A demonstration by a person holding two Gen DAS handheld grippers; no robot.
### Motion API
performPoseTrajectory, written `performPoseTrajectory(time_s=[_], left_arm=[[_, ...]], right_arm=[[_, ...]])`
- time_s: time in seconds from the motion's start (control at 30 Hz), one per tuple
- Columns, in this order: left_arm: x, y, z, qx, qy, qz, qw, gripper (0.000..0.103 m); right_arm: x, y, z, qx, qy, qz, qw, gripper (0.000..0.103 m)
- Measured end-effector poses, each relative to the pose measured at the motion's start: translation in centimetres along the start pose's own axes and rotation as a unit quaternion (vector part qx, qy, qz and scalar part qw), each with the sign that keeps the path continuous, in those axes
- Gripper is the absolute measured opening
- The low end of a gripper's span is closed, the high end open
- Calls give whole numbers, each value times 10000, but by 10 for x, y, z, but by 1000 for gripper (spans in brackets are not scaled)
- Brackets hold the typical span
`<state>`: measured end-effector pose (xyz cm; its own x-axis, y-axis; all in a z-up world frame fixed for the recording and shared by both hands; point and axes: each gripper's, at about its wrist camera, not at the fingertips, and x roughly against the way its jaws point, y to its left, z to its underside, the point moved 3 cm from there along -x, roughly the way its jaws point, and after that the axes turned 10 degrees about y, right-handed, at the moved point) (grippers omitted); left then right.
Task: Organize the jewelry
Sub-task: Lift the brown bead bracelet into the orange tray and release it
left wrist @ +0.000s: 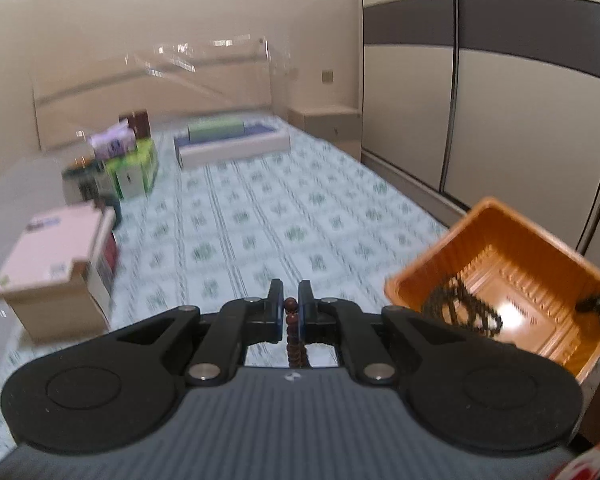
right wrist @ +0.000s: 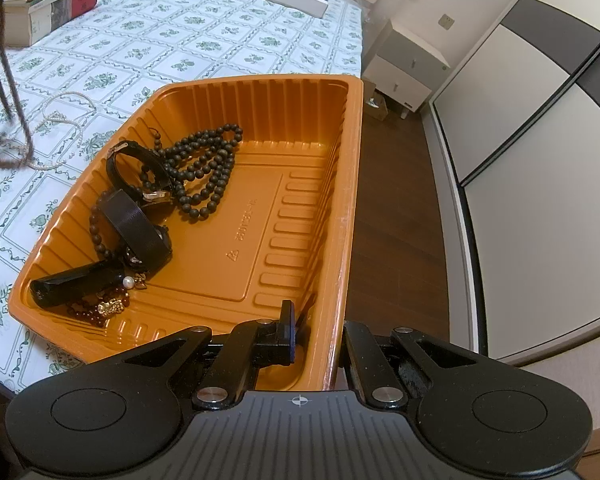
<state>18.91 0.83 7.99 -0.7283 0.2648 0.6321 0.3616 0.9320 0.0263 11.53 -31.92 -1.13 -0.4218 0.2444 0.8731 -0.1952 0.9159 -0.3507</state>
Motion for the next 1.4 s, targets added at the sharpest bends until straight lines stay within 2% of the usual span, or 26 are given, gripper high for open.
performPoseTrajectory(time_s=[0.17, 0.4, 0.63, 0.9, 1.03, 1.2, 1.4], left_arm=[[22, 4, -25, -107, -276, 16, 9996, 6], [33, -13, -47, -354, -440, 295, 9980, 6], [31, -60, -65, -737, -547, 834, 9923, 6], [25, -122, -89, -1004, -645, 1543, 9808, 6], [16, -153, -90, -1172, -544, 1819, 9748, 6], [-5, -185, -80, -1355, -215, 2155, 9668, 6], [-38, -194, -61, -1403, 267, 2300, 9627, 6]], right_arm=[[0, 0, 0, -1, -1, 4, 10000, 5], [0, 0, 0, 3, -2, 3, 10000, 5], [0, 0, 0, 4, -1, 1, 10000, 5], [1, 0, 0, -7, -5, -11, 10000, 5], [0, -1, 0, -22, -11, -29, 10000, 5], [1, -3, 2, -37, -26, -47, 10000, 5], [1, -4, 2, -42, -38, -62, 10000, 5]])
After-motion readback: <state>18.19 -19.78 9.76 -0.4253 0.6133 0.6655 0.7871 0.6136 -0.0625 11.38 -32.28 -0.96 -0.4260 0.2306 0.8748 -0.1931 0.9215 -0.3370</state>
